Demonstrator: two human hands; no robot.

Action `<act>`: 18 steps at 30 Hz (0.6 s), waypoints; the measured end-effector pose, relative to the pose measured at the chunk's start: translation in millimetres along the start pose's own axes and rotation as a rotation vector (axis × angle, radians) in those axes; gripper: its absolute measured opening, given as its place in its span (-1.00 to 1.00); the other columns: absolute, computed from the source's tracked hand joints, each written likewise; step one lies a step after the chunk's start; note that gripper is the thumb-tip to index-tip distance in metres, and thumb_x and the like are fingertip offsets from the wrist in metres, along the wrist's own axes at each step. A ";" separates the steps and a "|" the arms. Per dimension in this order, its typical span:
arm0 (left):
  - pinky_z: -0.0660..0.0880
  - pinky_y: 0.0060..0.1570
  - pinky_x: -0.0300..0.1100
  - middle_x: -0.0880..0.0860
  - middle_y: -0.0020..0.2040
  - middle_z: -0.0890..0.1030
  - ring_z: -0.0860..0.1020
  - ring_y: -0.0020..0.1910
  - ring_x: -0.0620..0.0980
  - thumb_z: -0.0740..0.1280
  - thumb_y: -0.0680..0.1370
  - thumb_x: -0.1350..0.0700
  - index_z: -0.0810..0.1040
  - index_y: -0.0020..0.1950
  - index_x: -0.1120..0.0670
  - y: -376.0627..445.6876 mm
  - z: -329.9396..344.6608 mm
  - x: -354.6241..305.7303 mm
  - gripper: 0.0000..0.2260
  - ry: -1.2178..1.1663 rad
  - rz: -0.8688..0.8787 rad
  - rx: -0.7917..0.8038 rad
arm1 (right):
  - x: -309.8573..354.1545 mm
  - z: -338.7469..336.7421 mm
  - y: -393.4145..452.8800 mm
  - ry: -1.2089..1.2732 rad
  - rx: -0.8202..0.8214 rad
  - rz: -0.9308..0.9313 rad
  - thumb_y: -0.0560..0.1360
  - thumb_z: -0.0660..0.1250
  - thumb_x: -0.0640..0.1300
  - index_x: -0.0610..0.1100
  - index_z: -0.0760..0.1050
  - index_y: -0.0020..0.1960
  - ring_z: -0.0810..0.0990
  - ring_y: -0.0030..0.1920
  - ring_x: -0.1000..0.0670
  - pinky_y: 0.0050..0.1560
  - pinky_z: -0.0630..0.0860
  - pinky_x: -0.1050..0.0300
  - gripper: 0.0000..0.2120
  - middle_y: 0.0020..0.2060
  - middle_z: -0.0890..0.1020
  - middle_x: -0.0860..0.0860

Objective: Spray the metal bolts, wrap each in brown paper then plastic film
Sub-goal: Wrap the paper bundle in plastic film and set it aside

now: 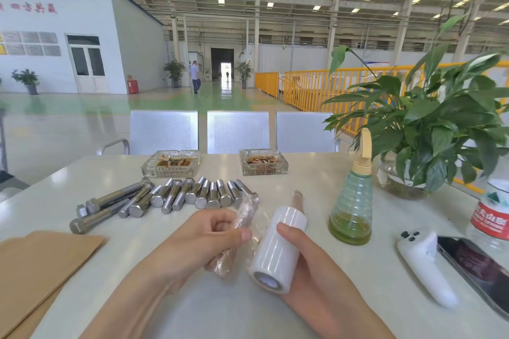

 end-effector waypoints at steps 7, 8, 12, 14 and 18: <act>0.50 -0.34 -0.09 0.11 -0.27 0.56 0.53 -0.33 0.05 0.35 0.64 0.18 0.54 0.03 0.20 3.0 10.6 -0.7 -0.92 0.148 0.125 -0.139 | -1.9 6.0 4.6 0.026 -0.019 -0.004 0.44 0.48 -0.14 -0.22 0.71 0.13 0.68 0.12 -0.24 0.14 0.51 -0.16 -0.71 0.17 0.67 -0.27; 0.51 -0.38 -0.13 0.08 -0.32 0.60 0.56 -0.39 0.06 0.34 0.64 0.20 0.53 0.00 0.16 3.4 11.2 -0.8 -0.95 0.193 0.141 -0.173 | -2.2 6.1 5.3 0.036 -0.014 -0.002 0.46 0.47 -0.15 -0.24 0.69 0.16 0.66 0.17 -0.27 0.17 0.54 -0.19 -0.70 0.19 0.65 -0.29; 0.41 -0.39 -0.28 -0.07 -0.35 0.63 0.55 -0.46 -0.13 0.31 0.66 -0.01 0.47 -0.08 -0.05 3.9 11.7 -1.4 -0.86 0.481 0.248 -0.251 | -4.7 4.7 8.2 0.044 -0.003 -0.018 0.50 0.45 -0.16 -0.25 0.64 0.25 0.65 0.10 -0.26 -0.08 0.60 -0.12 -0.65 0.20 0.63 -0.29; 0.41 -0.39 -0.28 -0.05 -0.36 0.61 0.53 -0.46 -0.12 0.24 0.66 -0.18 0.48 -0.12 -0.05 5.5 12.5 1.7 -0.74 0.388 0.176 -0.227 | -4.7 3.4 9.7 0.052 0.011 -0.034 0.46 0.46 -0.15 -0.26 0.65 0.23 0.66 0.06 -0.27 -0.16 0.61 -0.10 -0.63 0.16 0.64 -0.31; 0.42 -0.41 -0.26 0.03 -0.38 0.64 0.55 -0.46 -0.06 0.21 0.68 -0.13 0.50 -0.18 -0.02 7.5 14.4 6.8 -0.70 0.296 0.072 -0.149 | -5.0 -1.1 11.0 0.044 0.009 -0.039 0.39 0.49 -0.17 -0.27 0.68 0.17 0.66 0.15 -0.30 0.00 0.65 -0.17 -0.62 0.20 0.64 -0.32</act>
Point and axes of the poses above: each hand's wrist, its own y-axis towards the middle knuckle, its own z-axis out of the palm, x = y × z, the point moved 5 cm from there along y, towards the middle knuckle
